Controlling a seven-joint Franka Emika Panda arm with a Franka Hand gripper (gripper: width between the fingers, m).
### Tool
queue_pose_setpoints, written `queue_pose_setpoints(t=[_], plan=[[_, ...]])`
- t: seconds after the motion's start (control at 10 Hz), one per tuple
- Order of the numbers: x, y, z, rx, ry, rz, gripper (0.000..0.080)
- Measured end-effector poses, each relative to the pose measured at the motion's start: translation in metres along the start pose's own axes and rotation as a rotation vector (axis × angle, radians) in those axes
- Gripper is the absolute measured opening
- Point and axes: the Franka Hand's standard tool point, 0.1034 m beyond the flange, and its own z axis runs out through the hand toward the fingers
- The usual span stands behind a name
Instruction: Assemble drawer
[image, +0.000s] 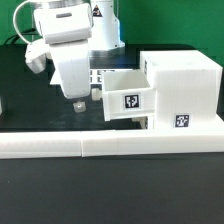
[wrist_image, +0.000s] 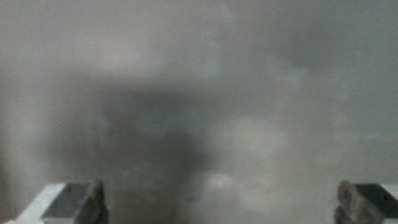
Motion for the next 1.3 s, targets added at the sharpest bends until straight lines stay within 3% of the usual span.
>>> queue_pose_setpoints(t=[0.2,0.6,1.3], plan=[[0.011,0.012,-0.006,-0.010,-0.006,0.024,0.0649],[0.040,0.021,-0.005,-0.013,-0.003,0.053,0.0649],[0.043,0.021,-0.005,-0.010,-0.004,0.065,0.0649]])
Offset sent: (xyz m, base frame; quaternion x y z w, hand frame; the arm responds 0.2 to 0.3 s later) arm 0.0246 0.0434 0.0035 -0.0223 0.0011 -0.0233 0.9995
